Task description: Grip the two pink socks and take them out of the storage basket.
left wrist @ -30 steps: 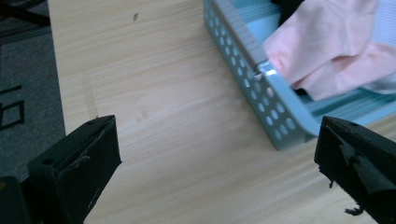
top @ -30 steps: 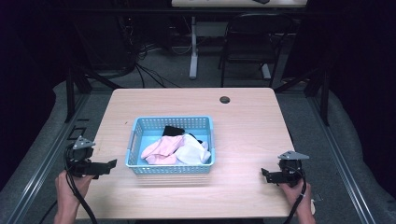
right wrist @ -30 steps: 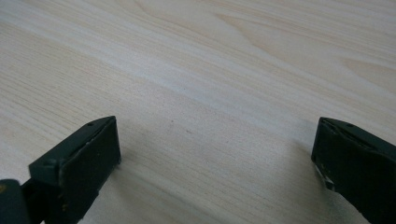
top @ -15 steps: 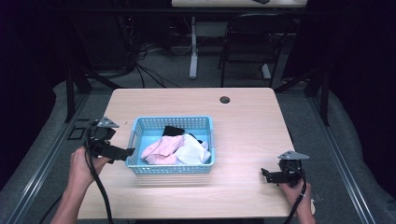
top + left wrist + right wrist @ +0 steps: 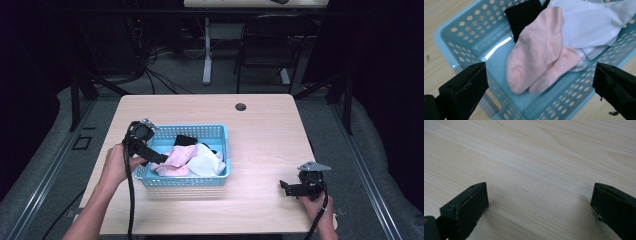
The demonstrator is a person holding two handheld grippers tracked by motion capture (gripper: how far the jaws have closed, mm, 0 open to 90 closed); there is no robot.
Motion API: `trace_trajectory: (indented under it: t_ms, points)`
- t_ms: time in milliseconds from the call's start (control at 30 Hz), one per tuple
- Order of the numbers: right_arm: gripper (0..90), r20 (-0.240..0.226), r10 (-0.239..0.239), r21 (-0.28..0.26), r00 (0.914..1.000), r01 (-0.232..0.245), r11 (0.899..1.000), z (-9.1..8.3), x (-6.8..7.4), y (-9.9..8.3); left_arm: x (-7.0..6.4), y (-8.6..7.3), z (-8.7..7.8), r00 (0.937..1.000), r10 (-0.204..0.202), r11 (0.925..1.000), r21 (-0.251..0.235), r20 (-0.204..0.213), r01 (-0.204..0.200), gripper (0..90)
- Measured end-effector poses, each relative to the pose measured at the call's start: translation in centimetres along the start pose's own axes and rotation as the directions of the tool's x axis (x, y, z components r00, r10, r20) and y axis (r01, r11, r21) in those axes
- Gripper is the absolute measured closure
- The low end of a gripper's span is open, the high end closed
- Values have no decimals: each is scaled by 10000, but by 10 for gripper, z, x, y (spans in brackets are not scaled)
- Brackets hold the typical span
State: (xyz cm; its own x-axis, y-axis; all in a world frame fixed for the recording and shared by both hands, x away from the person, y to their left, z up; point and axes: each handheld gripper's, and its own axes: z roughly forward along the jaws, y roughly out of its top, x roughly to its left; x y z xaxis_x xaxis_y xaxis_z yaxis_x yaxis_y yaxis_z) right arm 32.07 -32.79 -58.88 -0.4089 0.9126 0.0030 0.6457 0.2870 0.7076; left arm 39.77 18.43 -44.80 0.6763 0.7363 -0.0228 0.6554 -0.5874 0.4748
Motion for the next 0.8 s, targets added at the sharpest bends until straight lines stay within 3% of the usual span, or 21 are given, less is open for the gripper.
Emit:
trace_trajectory:
  t_ms: [200, 233, 300, 400, 467, 500, 533, 633, 800]
  points:
    - [9, 0, 1, -4, 10000, -1, 10000, 0, 0, 0, -4, 13, 30, 9999, 66, 9968, 796, 157, -78, 0]
    - [10, -1, 4, -4, 10000, -4, 10000, 0, 0, 0, -4, 17, 41, 9999, -40, 9941, 1080, 144, 24, 0]
    - [10, -1, 2, -9, 10000, -2, 10000, 0, 0, 0, -3, 19, 46, 9999, -57, 9927, 1204, 152, 39, 0]
    - [10, 2, 5, -17, 10000, -5, 10000, 0, 0, 0, 0, 24, 64, 9989, -350, 9847, 1719, 317, 290, 25]
    - [10, -1, -1, -8, 10000, 1, 10000, 0, 0, 0, 0, 25, 67, 9985, -394, 9832, 1794, 376, 321, 120]
    - [10, -5, -2, -13, 10000, 2, 10000, 0, 0, 0, 2, 27, 73, 9983, -387, 9779, 2071, 428, 290, 166]
    - [10, 3, 3, -17, 10000, -3, 10000, 0, 0, 0, 4, 27, 76, 9981, -425, 9762, 2147, 444, 320, 170]
    - [10, -7, -5, -9, 10000, 5, 10000, 0, 0, 0, 9, 28, 85, 9958, -701, 9699, 2374, 588, 543, 302]
    - [12, -12, -3, -22, 10000, 3, 10000, 0, 0, 0, 12, 28, 92, 9916, -927, 9658, 2505, 904, 674, 512]
